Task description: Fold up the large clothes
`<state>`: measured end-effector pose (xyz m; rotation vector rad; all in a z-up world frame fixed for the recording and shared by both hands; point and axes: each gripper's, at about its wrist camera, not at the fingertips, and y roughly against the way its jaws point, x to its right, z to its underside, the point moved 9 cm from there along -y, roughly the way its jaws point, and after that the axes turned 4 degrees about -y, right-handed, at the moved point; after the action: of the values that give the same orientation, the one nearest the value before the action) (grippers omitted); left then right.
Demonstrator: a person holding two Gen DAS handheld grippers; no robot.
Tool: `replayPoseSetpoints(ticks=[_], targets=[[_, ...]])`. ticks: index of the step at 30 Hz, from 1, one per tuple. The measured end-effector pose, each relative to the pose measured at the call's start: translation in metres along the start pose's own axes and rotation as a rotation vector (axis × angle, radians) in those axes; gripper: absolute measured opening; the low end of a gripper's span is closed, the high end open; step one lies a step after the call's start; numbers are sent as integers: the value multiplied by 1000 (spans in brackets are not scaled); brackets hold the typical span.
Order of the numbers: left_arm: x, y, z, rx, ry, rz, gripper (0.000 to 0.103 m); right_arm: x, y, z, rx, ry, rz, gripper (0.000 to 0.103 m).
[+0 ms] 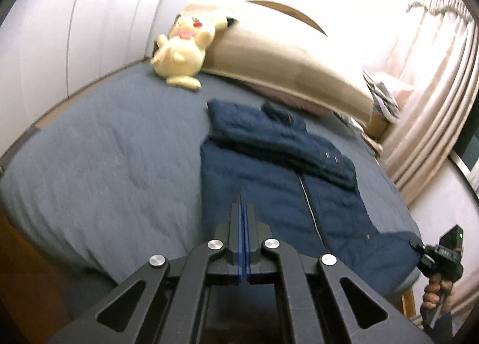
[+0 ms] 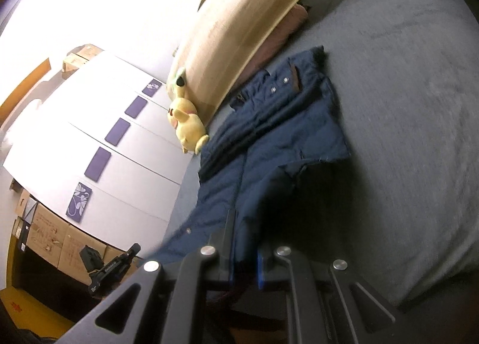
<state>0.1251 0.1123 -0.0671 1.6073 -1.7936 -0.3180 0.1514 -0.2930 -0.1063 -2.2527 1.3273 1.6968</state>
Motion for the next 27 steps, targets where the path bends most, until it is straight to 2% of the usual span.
replayPoseSetpoints(ticks=[3,6,7,8,10,12,14,16,22,27], targets=[[-6,-4,-14,10,12,-9,1,-7,-10,-4,-18,19,-3,11],[-9,-11,-12,-22,9,7,1,-10,-16,-6,-19,19,-9,11],[-12,-14,-5,-52,26,25,7,-11,-16,-6,-16,21,-7,11],[-17,-19,7,-97,48,38,17,-10,-15,-5,-16,22,-7,11],[-27,-24,29,-155,83,48,85,-7,-15,-5,-19,17,-6,11],[-40,-21,51,-156,134,51,88,-5,-14,-5,-19,12,-3,11],[-49,-25,79,-241,202,80,88,-5,-14,-7,-21,11,3,11],[-53,-24,95,-261,300,136,88,-9,-14,-9,-22,19,3,11],[-49,-34,122,-334,396,216,88,-25,-21,-30,-4,15,-18,10],[-37,-45,136,-382,488,297,88,-54,-26,-51,17,55,-44,10]])
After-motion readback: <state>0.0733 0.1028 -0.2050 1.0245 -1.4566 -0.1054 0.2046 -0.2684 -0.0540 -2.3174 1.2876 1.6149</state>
